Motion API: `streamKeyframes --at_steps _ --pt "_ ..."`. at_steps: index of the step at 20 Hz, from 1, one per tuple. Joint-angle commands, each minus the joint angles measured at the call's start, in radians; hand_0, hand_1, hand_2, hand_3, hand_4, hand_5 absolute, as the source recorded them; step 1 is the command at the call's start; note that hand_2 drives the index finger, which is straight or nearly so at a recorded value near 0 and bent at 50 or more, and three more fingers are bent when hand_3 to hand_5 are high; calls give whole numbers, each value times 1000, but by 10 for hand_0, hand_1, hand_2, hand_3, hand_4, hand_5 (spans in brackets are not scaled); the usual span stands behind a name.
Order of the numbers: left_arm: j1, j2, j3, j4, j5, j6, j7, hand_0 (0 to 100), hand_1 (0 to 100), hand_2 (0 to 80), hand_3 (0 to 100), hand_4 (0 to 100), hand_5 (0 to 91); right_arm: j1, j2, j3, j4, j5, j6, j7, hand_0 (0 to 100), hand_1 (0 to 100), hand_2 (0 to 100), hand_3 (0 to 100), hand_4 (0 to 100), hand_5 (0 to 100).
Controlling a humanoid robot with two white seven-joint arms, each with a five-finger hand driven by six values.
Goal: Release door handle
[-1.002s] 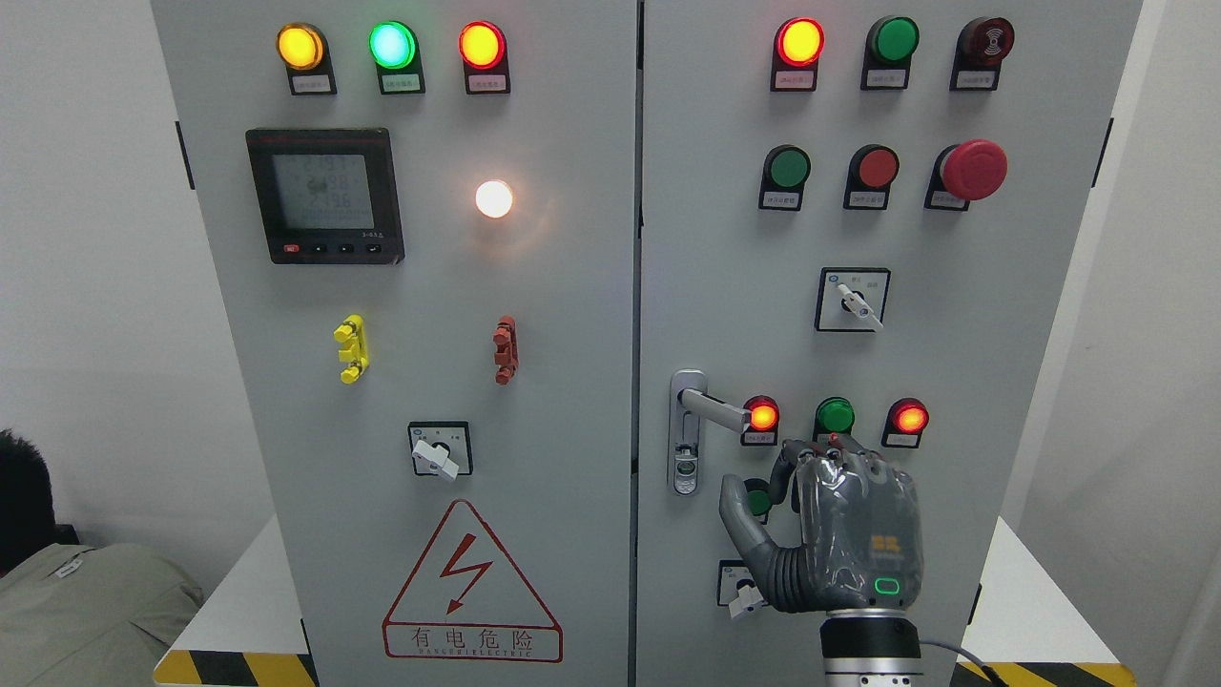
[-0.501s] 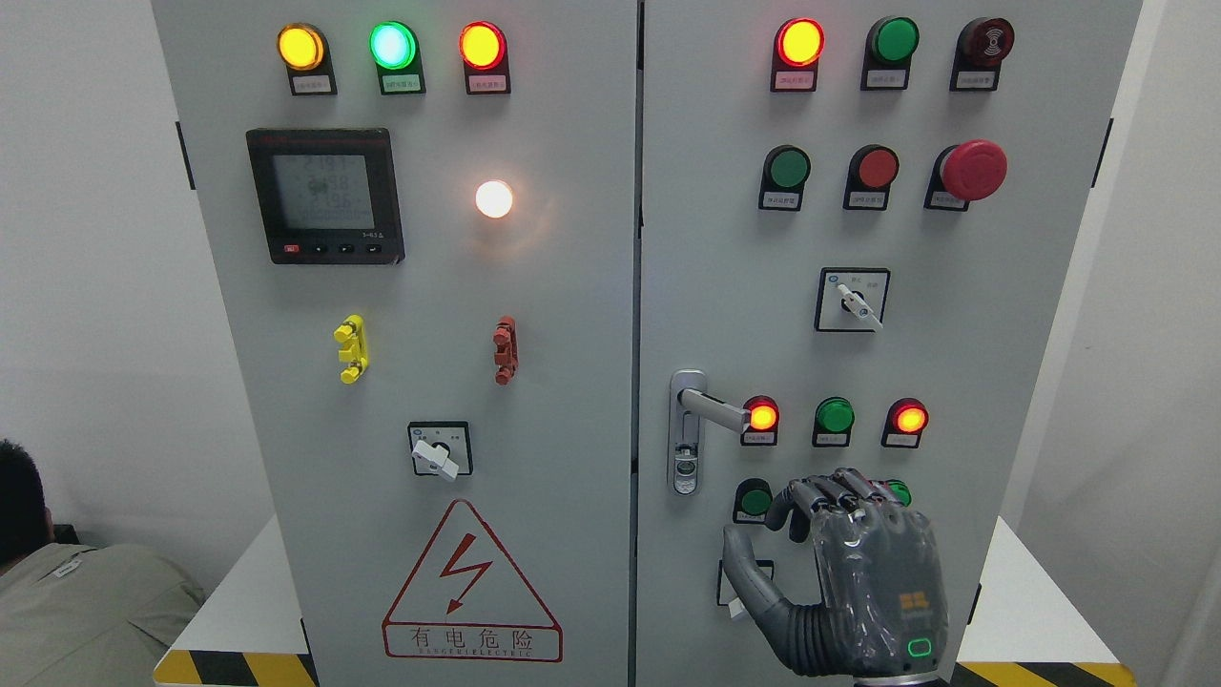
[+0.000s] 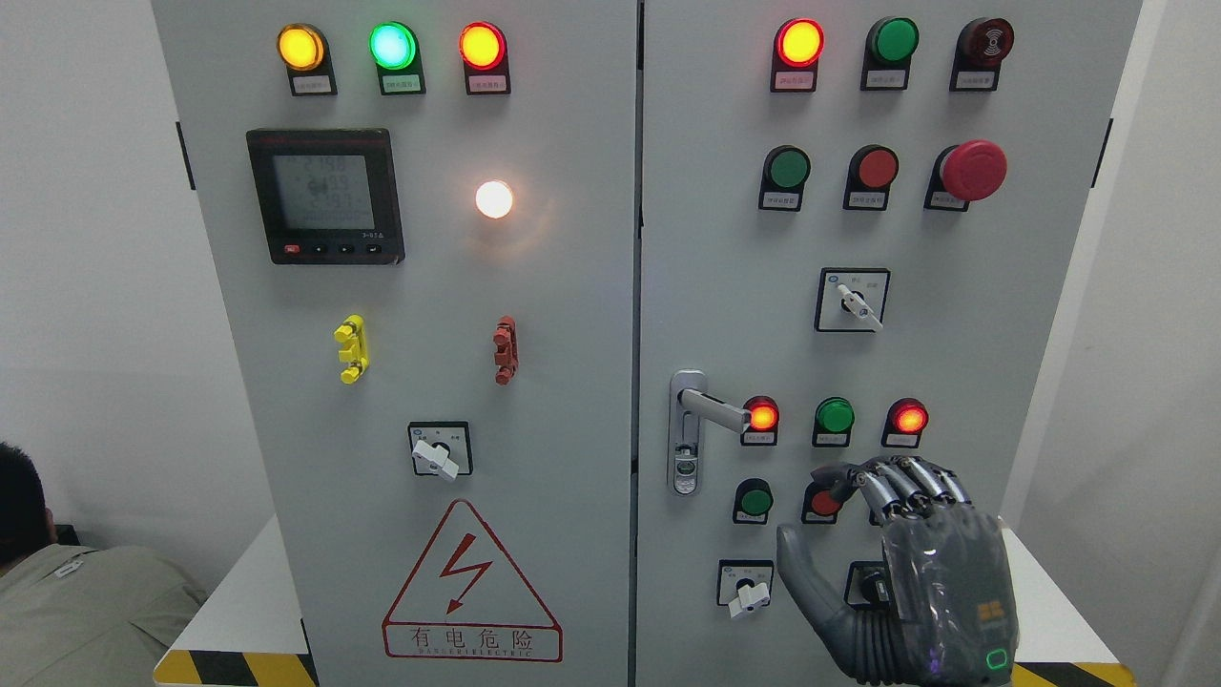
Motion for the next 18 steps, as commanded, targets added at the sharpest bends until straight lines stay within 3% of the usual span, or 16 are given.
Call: streamKeyframes --at_steps 1,5,8,18 --pt "0 0 0 0 0 -1 1 0 0 46 104 4 0 2 -4 -111 -32 -42 -9 3 454 281 113 235 254 120" --pt "0 0 0 0 0 1 0 0 0 46 105 4 0 9 -6 -107 -32 -100 -25 5 452 240 73 136 117 0" --pt "1 0 0 0 0 1 0 0 0 46 105 4 0 10 -6 -107 -32 -106 -49 5 432 207 69 106 53 0" --pt "1 0 0 0 0 -1 0 0 0 45 107 4 0 13 -6 -96 -44 -106 -72 5 416 199 48 81 18 0"
